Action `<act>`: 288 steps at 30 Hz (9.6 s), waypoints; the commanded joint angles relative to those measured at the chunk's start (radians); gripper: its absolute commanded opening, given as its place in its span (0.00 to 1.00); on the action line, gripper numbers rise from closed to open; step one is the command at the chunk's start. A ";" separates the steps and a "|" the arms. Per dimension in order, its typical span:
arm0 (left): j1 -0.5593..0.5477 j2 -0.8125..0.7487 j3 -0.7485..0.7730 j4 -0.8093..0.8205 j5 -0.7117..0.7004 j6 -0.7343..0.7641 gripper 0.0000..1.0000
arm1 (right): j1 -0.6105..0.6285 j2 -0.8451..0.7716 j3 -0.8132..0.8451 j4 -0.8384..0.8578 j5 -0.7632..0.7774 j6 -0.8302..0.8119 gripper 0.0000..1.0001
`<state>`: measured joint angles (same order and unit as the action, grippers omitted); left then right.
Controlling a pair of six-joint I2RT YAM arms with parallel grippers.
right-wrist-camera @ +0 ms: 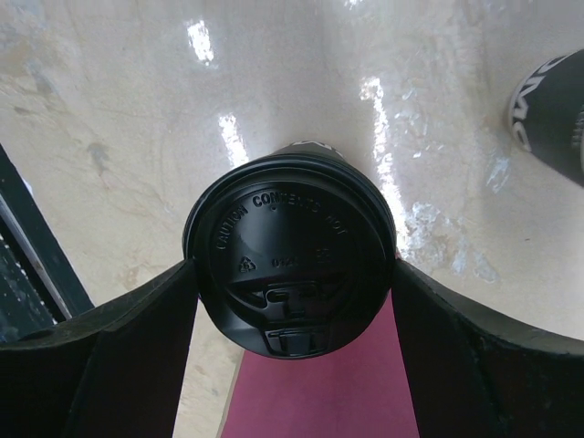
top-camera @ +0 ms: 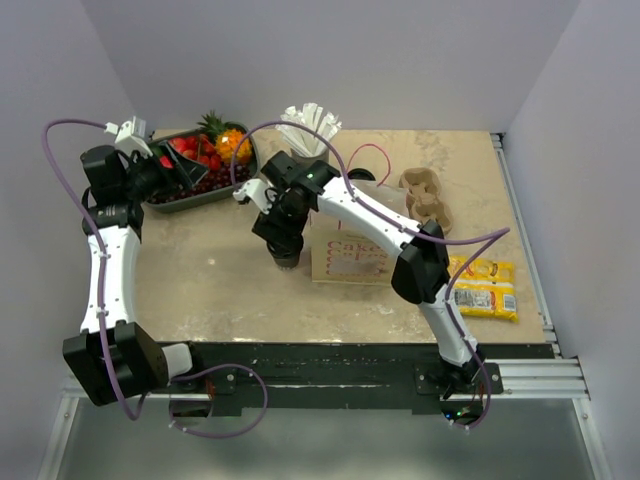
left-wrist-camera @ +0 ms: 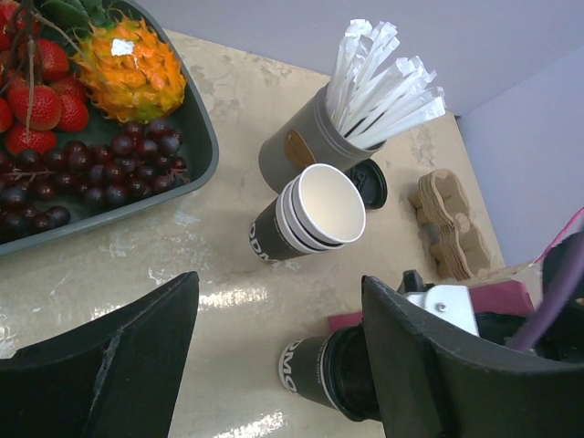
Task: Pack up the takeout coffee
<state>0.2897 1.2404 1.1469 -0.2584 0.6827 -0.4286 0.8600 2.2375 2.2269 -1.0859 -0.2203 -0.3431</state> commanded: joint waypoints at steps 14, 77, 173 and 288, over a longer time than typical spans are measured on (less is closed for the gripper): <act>-0.093 0.090 0.122 0.045 0.034 0.128 0.75 | -0.145 -0.479 0.063 0.319 0.064 0.168 0.67; -0.742 0.409 0.379 0.051 0.098 0.182 0.60 | -0.343 -0.601 -0.230 -0.267 -0.028 -0.119 0.55; -0.741 0.380 0.367 -0.025 0.144 0.277 0.65 | -0.306 -0.670 -0.655 0.024 0.007 -0.149 0.99; -0.477 0.079 0.541 0.357 0.612 -0.171 0.00 | -0.635 -0.840 -0.639 0.661 0.650 0.217 0.99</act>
<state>-0.1337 1.3735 1.7538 0.0990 1.2167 -0.5480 0.2329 1.4277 1.6054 -0.4690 0.4507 -0.1570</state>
